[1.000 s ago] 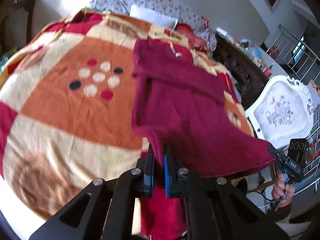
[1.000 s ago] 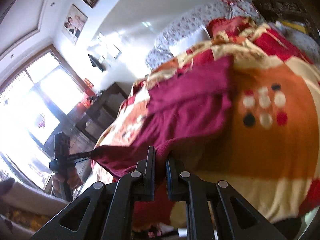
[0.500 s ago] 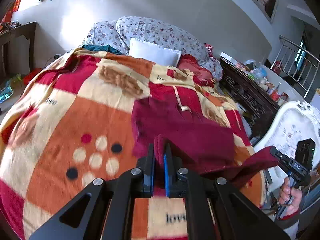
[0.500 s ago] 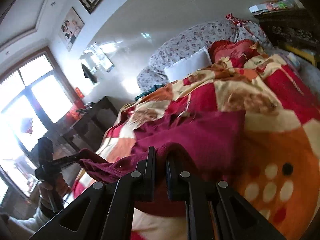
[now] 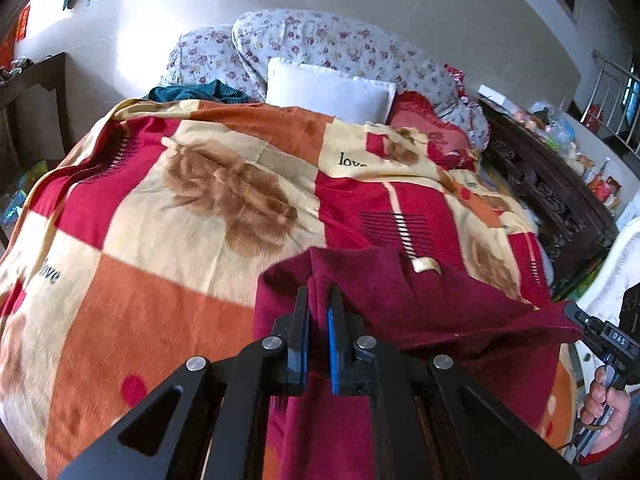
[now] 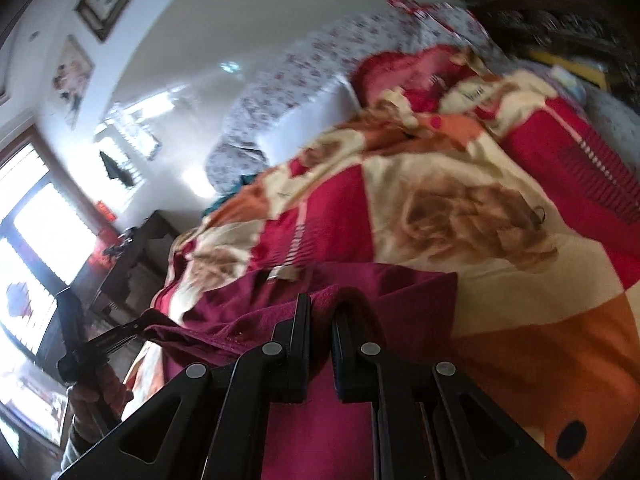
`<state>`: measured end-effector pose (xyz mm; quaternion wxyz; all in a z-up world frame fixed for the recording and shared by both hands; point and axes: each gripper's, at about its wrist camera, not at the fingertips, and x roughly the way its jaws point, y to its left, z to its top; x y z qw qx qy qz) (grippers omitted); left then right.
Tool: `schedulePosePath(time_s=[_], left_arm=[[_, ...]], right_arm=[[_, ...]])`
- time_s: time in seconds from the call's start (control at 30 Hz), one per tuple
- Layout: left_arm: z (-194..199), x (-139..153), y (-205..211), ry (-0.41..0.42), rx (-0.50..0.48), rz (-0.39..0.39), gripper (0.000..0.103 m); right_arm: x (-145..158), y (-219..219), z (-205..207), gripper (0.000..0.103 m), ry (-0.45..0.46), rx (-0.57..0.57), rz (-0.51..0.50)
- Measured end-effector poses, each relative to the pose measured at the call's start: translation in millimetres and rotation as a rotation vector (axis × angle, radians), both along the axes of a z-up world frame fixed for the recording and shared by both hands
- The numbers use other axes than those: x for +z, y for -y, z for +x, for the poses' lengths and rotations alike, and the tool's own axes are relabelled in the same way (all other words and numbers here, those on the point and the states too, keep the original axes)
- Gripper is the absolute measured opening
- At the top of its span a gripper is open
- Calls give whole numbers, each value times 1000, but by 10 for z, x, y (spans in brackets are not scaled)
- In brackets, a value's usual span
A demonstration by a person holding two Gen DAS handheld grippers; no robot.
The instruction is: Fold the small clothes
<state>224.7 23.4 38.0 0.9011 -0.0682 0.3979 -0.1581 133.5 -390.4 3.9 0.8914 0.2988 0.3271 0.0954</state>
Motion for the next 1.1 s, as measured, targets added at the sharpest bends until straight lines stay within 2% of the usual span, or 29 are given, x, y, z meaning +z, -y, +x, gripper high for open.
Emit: schedulePosePath(time_s=[0.13, 0.23, 0.27, 0.33, 0.37, 0.43, 0.5, 0.53, 0.57, 0.67, 0.7, 0.77, 0.83, 0.87, 0.9, 0.93, 1.0, 1.03, 1.07, 1.1], left_arm=[[237, -152, 87, -25, 12, 30, 8], [369, -163, -2, -11, 60, 12, 13], [385, -123, -63, 14, 94, 12, 20], [417, -46, -188, 42, 126, -11, 29], [420, -17, -239, 39, 119, -27, 31], [379, 13, -295, 39, 119, -23, 33], [297, 4, -308, 46, 94, -22, 47], [274, -9, -304, 43, 79, -28, 62], [239, -41, -295, 39, 53, -44, 69], [168, -124, -226, 31, 3, -52, 70], [160, -148, -183, 27, -11, -48, 70], [192, -221, -70, 6, -40, -29, 78], [265, -302, 59, -15, -52, 15, 78], [284, -329, 86, -17, -48, 28, 78], [315, -361, 121, -20, -44, 37, 78], [347, -400, 152, -26, -44, 46, 78], [400, -454, 230, -24, -40, 112, 65], [433, -479, 275, -14, -32, 165, 40], [468, -500, 293, -16, -28, 184, 20], [508, -511, 286, -22, -25, 179, 16]], right_arm=[[-198, 152, 279, 13, -46, -30, 92], [-161, 243, 300, 15, -32, -52, 138], [-121, 248, 277, 18, -25, -53, 140], [-29, 250, 203, 48, 0, -79, 105], [46, 283, 113, 75, 34, -125, 66], [124, 346, 11, 77, 71, -153, 45], [152, 353, -38, 77, 72, -117, 47], [155, 321, -42, 77, 70, -100, 29], [153, 267, -40, 77, 67, -85, -4], [113, 4, 77, 77, 39, -28, -144], [80, -56, 132, 77, 32, -17, -165], [-8, -133, 289, 77, 13, -5, -173], [-116, -210, 463, 75, -26, 11, -201], [-143, -252, 517, 59, -39, 14, -234], [-165, -292, 564, 21, -54, 16, -272], [-173, -330, 596, 8, -66, 16, -311], [-139, -337, 602, 8, -50, -8, -357], [-107, -324, 587, 8, -34, -28, -373], [-69, -277, 571, 8, -13, -61, -379], [-48, -230, 577, 8, -3, -84, -368]])
